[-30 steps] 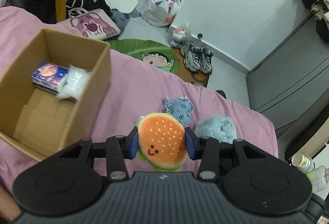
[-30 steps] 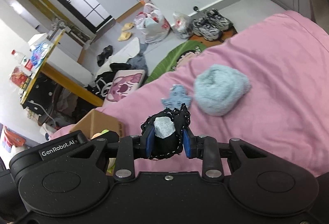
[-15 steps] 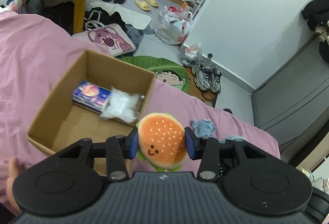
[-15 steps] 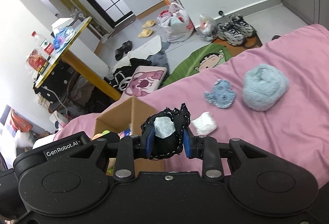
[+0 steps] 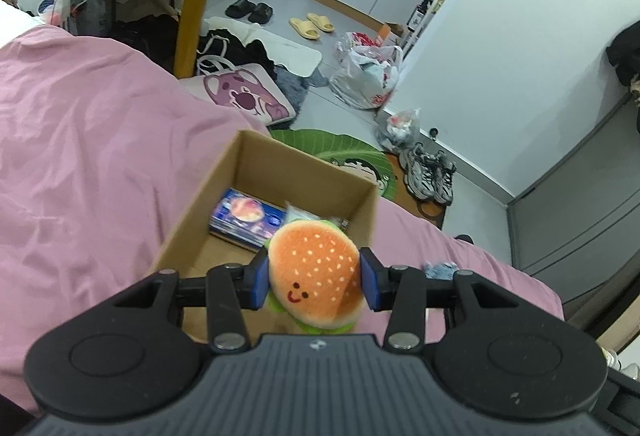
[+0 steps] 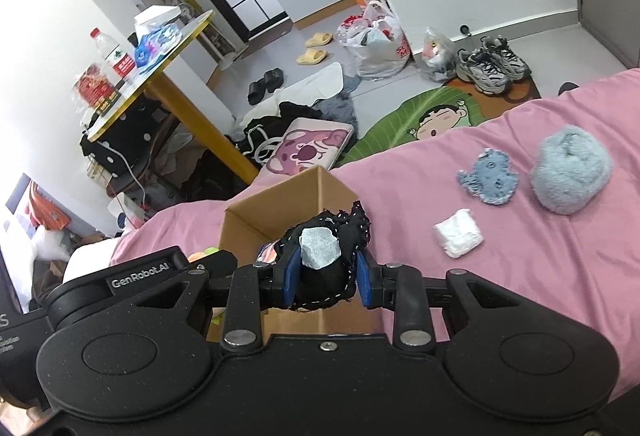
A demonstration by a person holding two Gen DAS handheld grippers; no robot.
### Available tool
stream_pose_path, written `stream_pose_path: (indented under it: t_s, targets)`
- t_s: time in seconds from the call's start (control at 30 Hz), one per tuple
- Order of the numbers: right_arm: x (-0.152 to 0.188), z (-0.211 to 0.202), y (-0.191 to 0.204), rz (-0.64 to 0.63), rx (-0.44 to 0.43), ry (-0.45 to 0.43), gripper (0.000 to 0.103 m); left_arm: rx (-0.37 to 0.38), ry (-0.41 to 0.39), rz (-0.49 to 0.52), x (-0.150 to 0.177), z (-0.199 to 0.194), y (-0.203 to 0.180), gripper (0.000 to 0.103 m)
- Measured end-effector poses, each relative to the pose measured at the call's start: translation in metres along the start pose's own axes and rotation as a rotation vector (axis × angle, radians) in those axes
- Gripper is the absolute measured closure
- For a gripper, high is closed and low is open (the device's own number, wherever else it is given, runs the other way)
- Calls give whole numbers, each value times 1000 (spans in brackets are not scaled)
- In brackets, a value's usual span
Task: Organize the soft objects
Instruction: 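Carry the burger plush with the left tool into the box while the right tool carries the black plush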
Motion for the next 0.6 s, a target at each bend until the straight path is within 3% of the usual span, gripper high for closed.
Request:
stream_pose_path:
  t_s: [0.6]
  targets:
    - [1,39,33,-54,16,36,74,-4,8,-43,-15,27,47,59]
Point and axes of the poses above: each gripper's, at about its wrist camera, not at the fingertips, and z roughly the way its jaws point, y to its left, x to its underside, the point moved 7 cm from there along z, roughly the way its jaws point, and after that the axes turned 14 degrees about y, right-handed, at the moved point
